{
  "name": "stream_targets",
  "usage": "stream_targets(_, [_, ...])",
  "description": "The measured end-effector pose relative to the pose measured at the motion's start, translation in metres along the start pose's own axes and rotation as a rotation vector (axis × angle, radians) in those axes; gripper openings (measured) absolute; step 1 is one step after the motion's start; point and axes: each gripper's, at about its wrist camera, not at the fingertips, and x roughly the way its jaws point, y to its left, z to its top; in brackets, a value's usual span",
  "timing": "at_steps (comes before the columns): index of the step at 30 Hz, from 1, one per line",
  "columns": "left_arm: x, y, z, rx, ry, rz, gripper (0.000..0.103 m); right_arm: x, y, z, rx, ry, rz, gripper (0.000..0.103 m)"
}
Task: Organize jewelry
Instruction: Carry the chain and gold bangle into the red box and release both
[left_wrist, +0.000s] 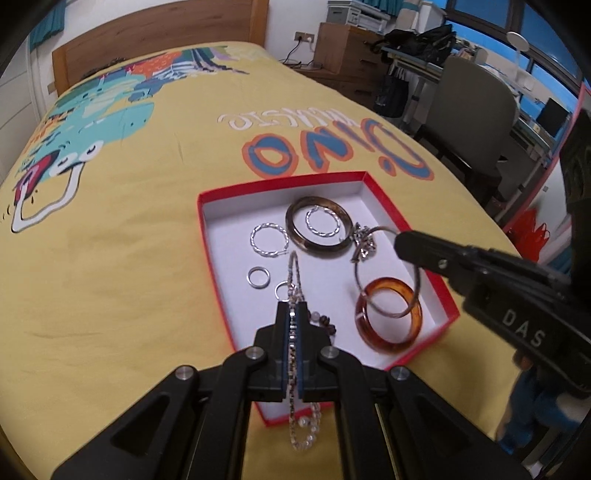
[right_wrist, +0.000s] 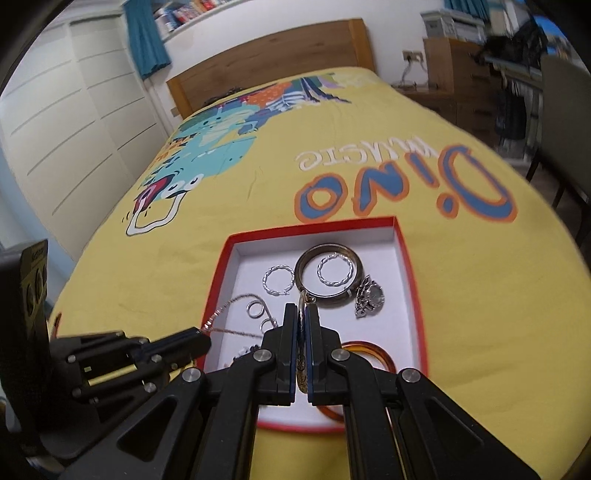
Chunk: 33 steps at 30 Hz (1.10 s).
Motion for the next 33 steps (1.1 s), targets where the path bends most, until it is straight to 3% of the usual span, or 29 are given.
stream_targets(12, [0.048,0.021,-0.004,-0.090,0.060,0.073,0.003,0.024,-0.042,-0.020,0.087,0.042,-0.037,0.004])
stream_targets(22, [0.044,0.018,-0.007,-0.085,0.052,0.104,0.004,0.021,-0.052,-0.024,0.066,0.052,-0.093,0.010])
stream_targets(25, [0.036,0.017,-0.008,-0.088,0.043,0.102,0.006,0.015,-0.054,-0.026,0.070,0.047,-0.097,0.016])
stream_targets(29, [0.015,0.017,-0.009,-0.104,0.010,0.096,0.022,0.001,-0.047,-0.027,0.050,0.033,-0.120,0.033])
stream_targets(33, [-0.014,0.016,-0.012,-0.106,-0.030,0.090,0.030,-0.017,-0.026,-0.025,0.010,0.011,-0.130,0.045])
